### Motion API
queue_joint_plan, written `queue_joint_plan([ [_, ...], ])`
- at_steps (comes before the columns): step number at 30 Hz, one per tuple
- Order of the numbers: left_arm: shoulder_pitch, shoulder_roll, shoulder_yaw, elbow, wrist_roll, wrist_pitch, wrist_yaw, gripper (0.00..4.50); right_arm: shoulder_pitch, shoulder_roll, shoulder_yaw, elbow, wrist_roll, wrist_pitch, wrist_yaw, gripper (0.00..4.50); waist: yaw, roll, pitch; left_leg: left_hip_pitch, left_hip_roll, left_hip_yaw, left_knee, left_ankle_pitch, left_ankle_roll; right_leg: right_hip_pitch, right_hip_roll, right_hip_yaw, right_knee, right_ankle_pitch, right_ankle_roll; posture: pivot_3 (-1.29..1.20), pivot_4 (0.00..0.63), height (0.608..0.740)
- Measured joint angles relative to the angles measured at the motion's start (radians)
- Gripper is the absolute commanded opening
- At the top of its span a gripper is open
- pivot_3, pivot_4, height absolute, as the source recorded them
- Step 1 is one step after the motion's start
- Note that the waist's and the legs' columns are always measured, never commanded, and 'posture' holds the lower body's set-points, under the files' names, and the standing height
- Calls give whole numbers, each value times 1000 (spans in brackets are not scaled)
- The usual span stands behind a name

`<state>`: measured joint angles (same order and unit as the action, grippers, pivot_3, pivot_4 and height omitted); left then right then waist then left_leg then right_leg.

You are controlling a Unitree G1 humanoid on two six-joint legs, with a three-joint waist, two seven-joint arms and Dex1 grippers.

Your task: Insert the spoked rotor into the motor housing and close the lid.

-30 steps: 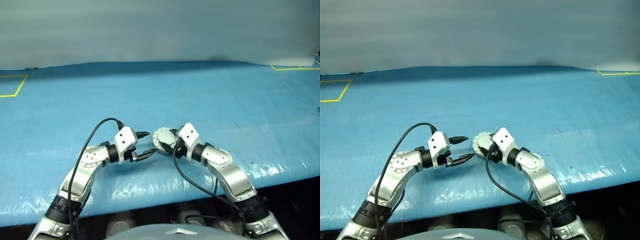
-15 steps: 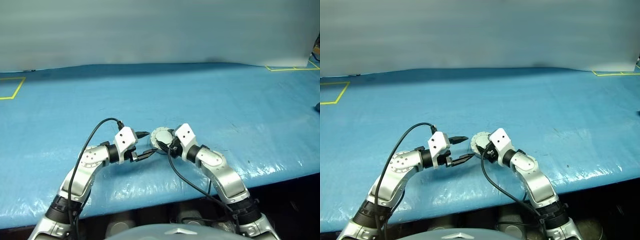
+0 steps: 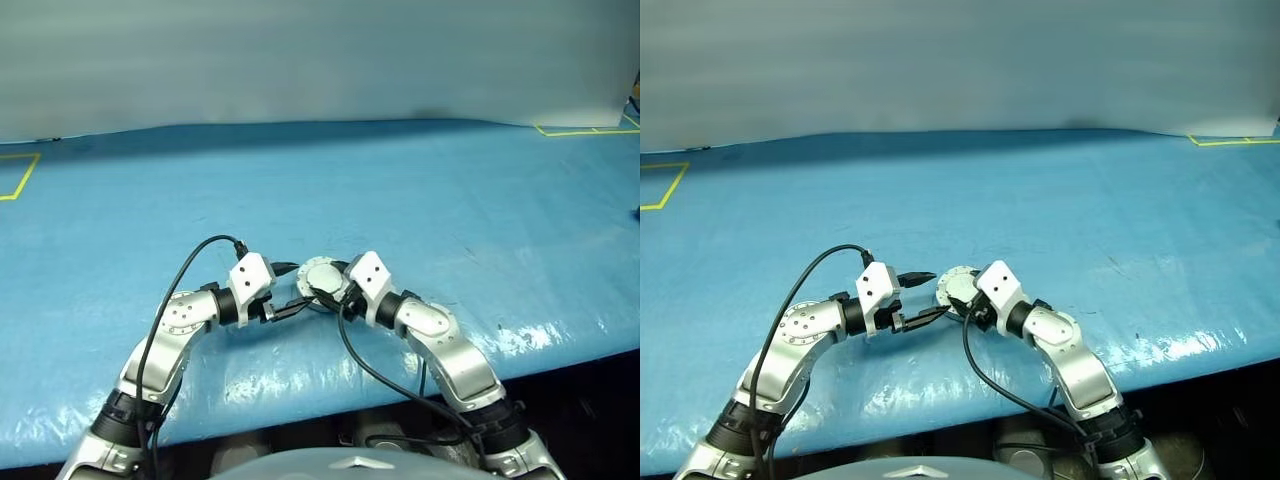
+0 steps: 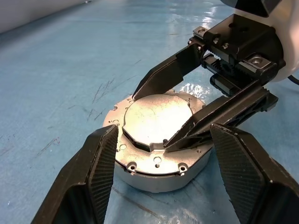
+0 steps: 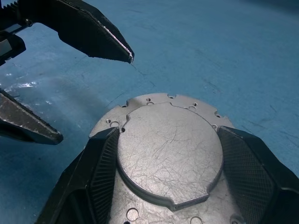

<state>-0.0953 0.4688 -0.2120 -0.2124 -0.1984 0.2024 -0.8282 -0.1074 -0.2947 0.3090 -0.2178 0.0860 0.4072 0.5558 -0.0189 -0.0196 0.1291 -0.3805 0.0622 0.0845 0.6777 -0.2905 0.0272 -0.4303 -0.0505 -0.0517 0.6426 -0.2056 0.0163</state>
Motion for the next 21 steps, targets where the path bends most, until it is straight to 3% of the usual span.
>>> queue_joint_plan([
  [21, -5, -13, 0, 0, 0, 4, 3, 3369, -88, 24, 10, -26, 8, 200, 2, 2996, -6, 0, 2, 2, 1, 0, 0, -1, -2, 1, 4, 2, 0, -1, -1, 0, 150, 740],
])
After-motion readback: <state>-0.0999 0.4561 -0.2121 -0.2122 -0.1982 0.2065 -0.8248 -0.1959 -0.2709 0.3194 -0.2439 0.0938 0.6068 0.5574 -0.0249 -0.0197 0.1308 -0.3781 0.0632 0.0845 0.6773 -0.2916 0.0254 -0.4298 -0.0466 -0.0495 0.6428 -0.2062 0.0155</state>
